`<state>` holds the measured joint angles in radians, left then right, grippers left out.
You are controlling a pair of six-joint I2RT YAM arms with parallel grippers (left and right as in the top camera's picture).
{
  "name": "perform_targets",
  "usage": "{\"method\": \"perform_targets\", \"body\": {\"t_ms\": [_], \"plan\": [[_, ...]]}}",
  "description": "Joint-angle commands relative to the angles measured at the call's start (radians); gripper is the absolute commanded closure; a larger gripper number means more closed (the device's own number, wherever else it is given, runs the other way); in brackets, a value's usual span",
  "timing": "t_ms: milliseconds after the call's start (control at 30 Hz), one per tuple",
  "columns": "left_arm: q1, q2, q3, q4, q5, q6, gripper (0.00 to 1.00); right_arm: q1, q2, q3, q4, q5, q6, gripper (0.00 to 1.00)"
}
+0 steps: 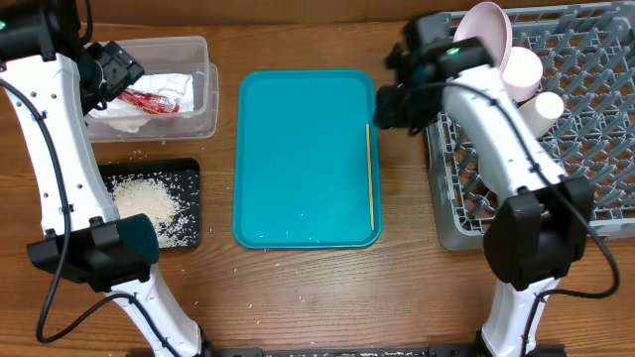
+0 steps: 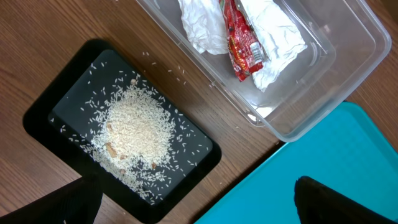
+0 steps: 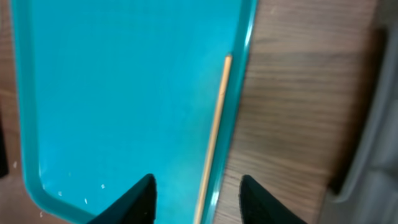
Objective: Sort waste into correct bins and load items into the dishwasher
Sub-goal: 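Return the right gripper to the teal tray, then lower the right gripper onto the remaining chopstick and close it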
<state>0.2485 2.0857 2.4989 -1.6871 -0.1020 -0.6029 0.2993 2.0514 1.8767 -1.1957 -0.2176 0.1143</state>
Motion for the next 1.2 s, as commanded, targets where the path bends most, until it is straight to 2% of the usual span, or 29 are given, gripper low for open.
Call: {"method": "perform_targets", "body": {"t_ms": [0,267,1000,1067,1167], "plan": [[-0.007,-0.011,-0.003,-0.002,-0.009,0.005,0.0,0.054,0.023,-0.093,0.056,0.069,0.077,0.58],[-0.007,-0.011,-0.003,-0.002,-0.009,0.005,0.0,0.144,0.024,-0.288,0.224,0.142,0.175,0.6],[-0.007,-0.011,-0.003,-0.002,-0.009,0.005,0.0,0.155,0.025,-0.467,0.382,0.191,0.176,0.61],[-0.007,-0.011,-0.003,-0.002,-0.009,0.005,0.0,0.155,0.025,-0.48,0.389,0.19,0.18,0.68],[-0.007,-0.011,-0.003,-0.002,-0.009,0.005,0.0,0.156,0.025,-0.483,0.391,0.183,0.207,0.9]]}}
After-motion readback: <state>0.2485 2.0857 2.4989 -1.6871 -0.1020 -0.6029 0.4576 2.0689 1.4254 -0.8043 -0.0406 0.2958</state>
